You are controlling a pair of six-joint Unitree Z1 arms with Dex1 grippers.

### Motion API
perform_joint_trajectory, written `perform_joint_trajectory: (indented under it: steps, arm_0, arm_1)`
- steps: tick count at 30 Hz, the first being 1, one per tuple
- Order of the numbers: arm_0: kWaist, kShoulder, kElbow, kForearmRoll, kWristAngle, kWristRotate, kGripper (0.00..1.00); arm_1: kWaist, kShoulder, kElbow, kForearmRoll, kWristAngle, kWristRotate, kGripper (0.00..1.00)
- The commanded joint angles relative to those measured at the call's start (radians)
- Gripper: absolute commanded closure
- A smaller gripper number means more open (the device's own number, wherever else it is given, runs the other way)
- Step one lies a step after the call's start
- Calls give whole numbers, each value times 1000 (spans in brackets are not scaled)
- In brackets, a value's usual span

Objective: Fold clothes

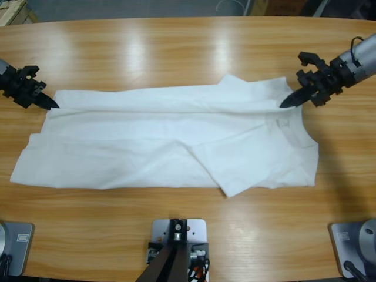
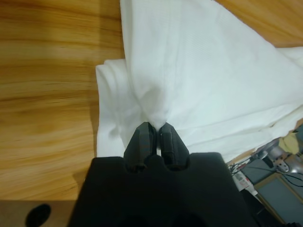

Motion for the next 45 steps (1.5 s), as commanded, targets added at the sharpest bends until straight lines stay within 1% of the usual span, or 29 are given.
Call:
perform_joint_trajectory:
  steps: [1,2,3,5,6,7,8,9,12,15,16,18,20,22,24,26,28,30,35,38,40,43,45]
  arm_0:
    - [-9,41,31,15,14,11,262]
    - [-9,34,33,16,15,11,230]
    - [-9,27,35,17,17,11,185]
    - [-8,15,35,25,23,11,162]
    - [-8,9,34,28,28,11,129]
    - [-8,2,34,30,30,11,93]
    - [-7,-5,33,34,31,11,92]
    - [-6,-13,32,39,32,11,92]
    - [1,-45,32,51,35,11,92]
    - [15,-93,30,67,39,11,92]
    - [19,-115,28,72,39,12,92]
    - [23,-171,27,74,37,15,92]
    - [23,-211,27,74,20,26,92]
    - [19,-211,27,71,-25,42,92]
    - [-4,-203,22,66,-68,60,92]
    - [-24,-195,18,66,-77,60,92]
    - [-29,-185,18,65,-77,60,92]
    - [-31,-172,18,63,-77,60,92]
    - [-45,-164,35,35,-77,63,92]
    - [-63,-163,62,-3,-79,63,94]
    - [-93,-161,84,-33,-78,61,94]
    - [-131,-141,103,-64,-75,55,96]
    - [-137,-128,107,-74,-75,52,96]
  arm_1:
    - [-15,86,-18,38,-26,21,872]
    - [-15,82,-19,40,-35,27,638]
    - [-15,78,-19,45,-49,38,552]
    - [-15,73,-20,53,-71,63,520]
    - [-15,71,-21,59,-78,75,464]
    - [-15,70,-22,66,-85,86,457]
    - [-15,71,-22,76,-90,90,428]
    - [-15,72,-22,89,-97,93,367]
    - [-15,59,-30,121,-124,97,295]
    - [-15,1,-35,142,-159,103,283]
    - [-15,-33,-34,143,-172,107,257]
    - [-15,-137,-35,138,-198,118,248]
    - [-15,-234,-43,129,-204,129,250]
    - [-15,-270,-47,130,-203,129,253]
    - [-8,-274,-48,112,-169,109,253]
    - [38,-261,-64,84,-98,86,253]
    - [111,-215,-107,76,-53,84,253]
    - [197,-139,-163,72,-29,79,253]
    - [373,17,-367,85,-37,61,253]
    - [452,122,-567,155,-60,26,253]
    - [500,205,-719,219,-71,8,253]
    - [556,358,-967,341,-73,-5,253]
    - [582,447,-1109,408,-70,-5,253]
